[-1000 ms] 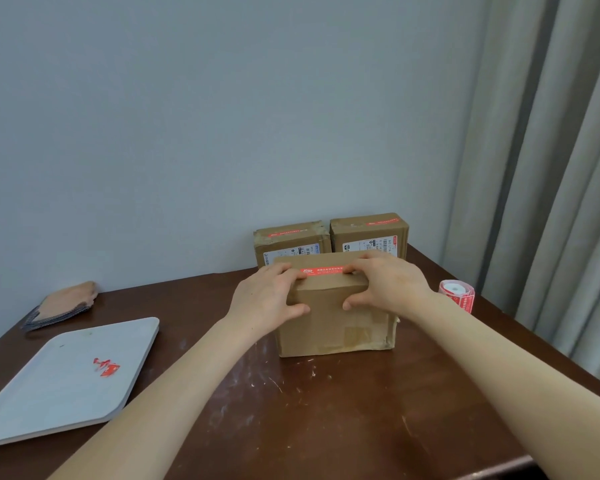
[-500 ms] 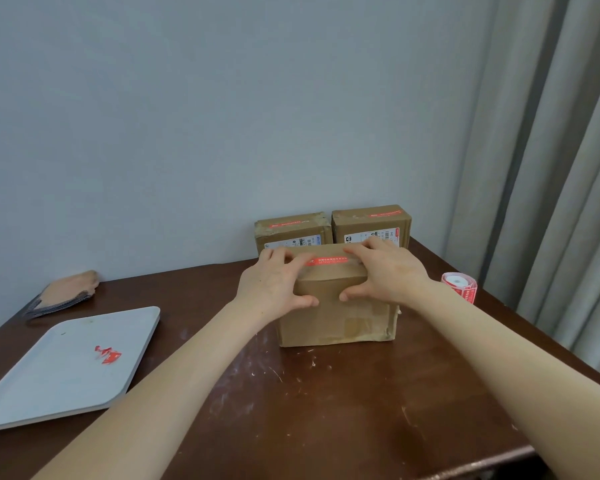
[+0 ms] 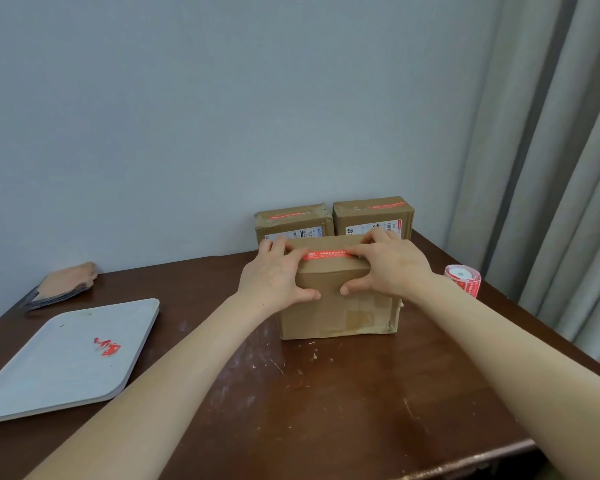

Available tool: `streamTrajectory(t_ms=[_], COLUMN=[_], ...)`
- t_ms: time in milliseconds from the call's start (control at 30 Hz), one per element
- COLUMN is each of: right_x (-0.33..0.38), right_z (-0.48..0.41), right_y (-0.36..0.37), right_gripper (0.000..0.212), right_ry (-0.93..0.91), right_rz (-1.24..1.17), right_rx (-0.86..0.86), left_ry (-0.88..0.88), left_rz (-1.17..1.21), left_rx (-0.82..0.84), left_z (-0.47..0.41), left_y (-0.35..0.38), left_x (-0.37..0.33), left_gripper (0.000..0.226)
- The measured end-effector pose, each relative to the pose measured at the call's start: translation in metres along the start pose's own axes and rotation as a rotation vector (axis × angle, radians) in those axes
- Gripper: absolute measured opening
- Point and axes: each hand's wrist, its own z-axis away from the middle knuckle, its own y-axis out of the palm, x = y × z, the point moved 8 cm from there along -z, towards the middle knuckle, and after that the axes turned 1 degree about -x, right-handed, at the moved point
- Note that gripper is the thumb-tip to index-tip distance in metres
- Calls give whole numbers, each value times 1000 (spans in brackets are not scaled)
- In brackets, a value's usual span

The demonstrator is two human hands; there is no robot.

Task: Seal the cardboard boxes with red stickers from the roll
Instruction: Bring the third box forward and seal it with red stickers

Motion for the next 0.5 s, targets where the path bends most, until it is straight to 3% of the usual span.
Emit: streamTrajectory(t_ms=[300,500], right_x=[-5,-6], right_z=[9,7], right_y=[1,1], right_gripper=[69,66], right_ry=[17,35], right_rz=[-131,-144], right_rx=[-116,-95], left_ry=[60,64], left_rz=[59,21], left_rx=[-58,-54], left_z=[12,10], left_y=[-6,-10], left_x=[2,-1], left_gripper=[70,61])
